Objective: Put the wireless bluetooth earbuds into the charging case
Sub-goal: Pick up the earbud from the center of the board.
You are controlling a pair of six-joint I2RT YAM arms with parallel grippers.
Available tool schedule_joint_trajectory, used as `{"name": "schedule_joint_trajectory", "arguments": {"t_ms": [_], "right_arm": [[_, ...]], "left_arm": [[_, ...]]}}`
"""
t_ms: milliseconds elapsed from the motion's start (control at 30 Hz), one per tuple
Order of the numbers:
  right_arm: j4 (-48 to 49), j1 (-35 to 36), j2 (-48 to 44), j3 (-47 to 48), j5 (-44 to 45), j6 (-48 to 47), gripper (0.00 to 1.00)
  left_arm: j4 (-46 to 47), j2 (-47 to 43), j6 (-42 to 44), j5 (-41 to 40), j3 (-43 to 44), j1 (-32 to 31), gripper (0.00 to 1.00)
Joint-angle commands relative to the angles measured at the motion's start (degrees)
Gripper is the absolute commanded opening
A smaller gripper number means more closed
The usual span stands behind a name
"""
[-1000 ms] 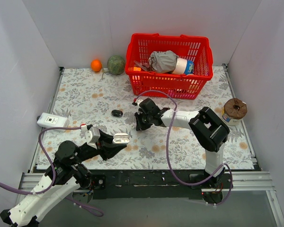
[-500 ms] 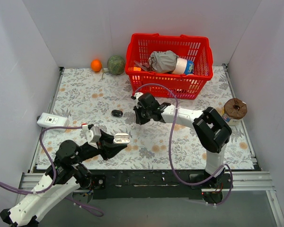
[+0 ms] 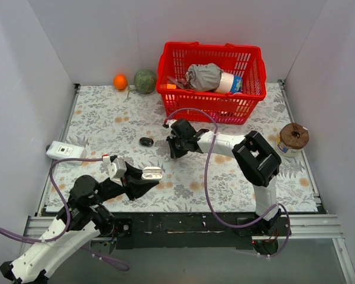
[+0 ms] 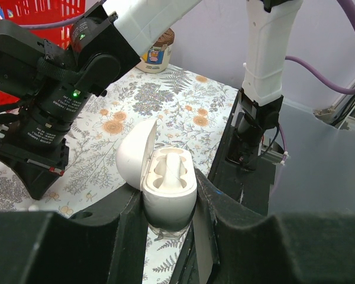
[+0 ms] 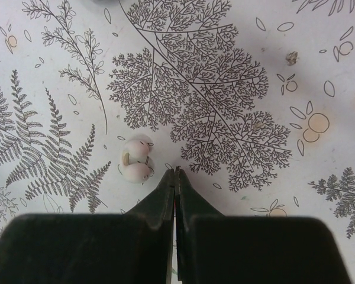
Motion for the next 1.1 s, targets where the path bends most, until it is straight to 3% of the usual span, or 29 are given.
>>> {"name": "schedule_joint_trajectory", "arguments": {"t_ms": [0, 467, 767, 1067], "right_arm": [[1.46, 0.96, -0.47, -0.87, -2.32, -0.35, 0.01], [0.58, 5.53, -1.6, 1.06, -3.02, 1.67, 0.01], [4.09, 1.77, -8.72, -1.4, 3.48, 1.5, 0.01], [-0.12, -2.29, -0.65, 6.25, -1.25, -2.28, 0.01]], "left_arm": [[0.89, 0.43, -0.17, 0.58, 0.74, -0.22, 0.0], [0.97, -0.01, -0.7, 0.84, 0.56, -0.22, 0.0], [1.06, -0.63, -0.78, 1.19, 0.56, -0.22, 0.0], [0.97, -0.89, -0.78, 0.58, 0.47, -0.22, 0.0]]}}
